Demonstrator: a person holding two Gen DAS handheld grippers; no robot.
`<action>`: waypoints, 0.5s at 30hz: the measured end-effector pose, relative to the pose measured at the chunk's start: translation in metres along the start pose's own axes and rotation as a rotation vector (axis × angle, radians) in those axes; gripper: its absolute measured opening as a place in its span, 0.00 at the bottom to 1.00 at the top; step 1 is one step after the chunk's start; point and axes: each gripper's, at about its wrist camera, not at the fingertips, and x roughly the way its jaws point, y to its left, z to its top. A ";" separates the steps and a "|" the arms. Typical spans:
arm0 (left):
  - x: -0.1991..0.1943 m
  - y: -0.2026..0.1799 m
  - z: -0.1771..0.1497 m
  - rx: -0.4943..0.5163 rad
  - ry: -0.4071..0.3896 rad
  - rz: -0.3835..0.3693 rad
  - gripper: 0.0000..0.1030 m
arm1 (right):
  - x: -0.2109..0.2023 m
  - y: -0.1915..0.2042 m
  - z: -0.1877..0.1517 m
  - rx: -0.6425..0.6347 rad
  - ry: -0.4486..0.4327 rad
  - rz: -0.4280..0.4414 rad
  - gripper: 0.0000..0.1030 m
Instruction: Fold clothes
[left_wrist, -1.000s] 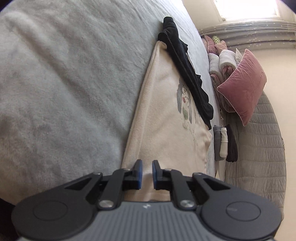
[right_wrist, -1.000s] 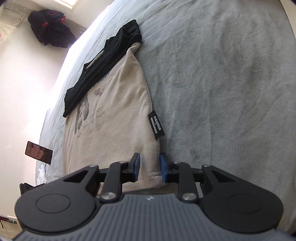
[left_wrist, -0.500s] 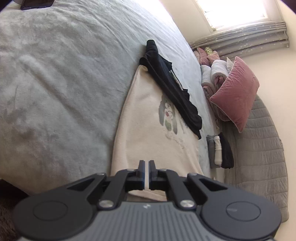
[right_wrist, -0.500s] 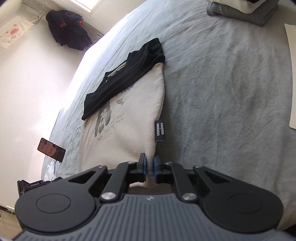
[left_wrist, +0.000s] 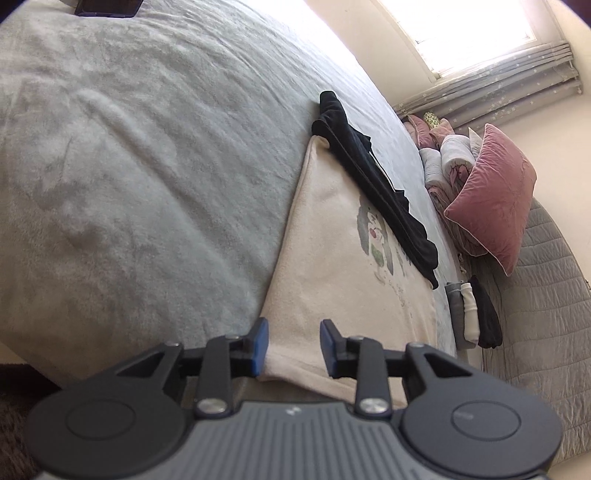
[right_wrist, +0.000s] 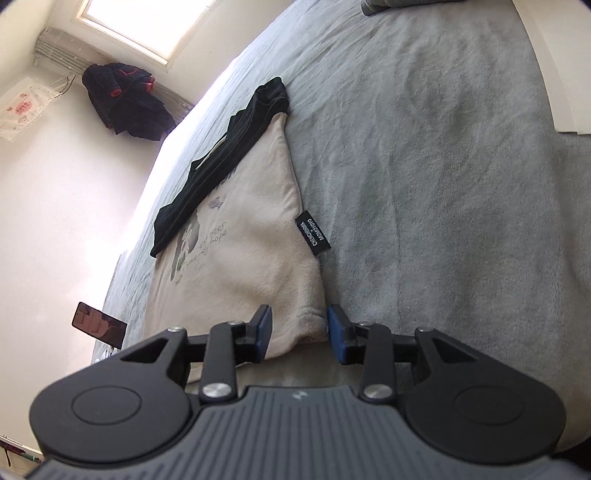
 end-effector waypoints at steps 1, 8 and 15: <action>-0.002 -0.001 -0.001 0.001 -0.011 0.025 0.31 | 0.000 0.001 -0.003 -0.001 -0.016 0.003 0.37; -0.001 -0.001 -0.005 0.000 -0.019 0.054 0.33 | 0.000 0.009 -0.006 -0.027 -0.051 -0.016 0.37; 0.009 -0.013 -0.017 0.056 0.007 0.051 0.14 | 0.007 0.016 -0.017 -0.009 -0.108 -0.010 0.37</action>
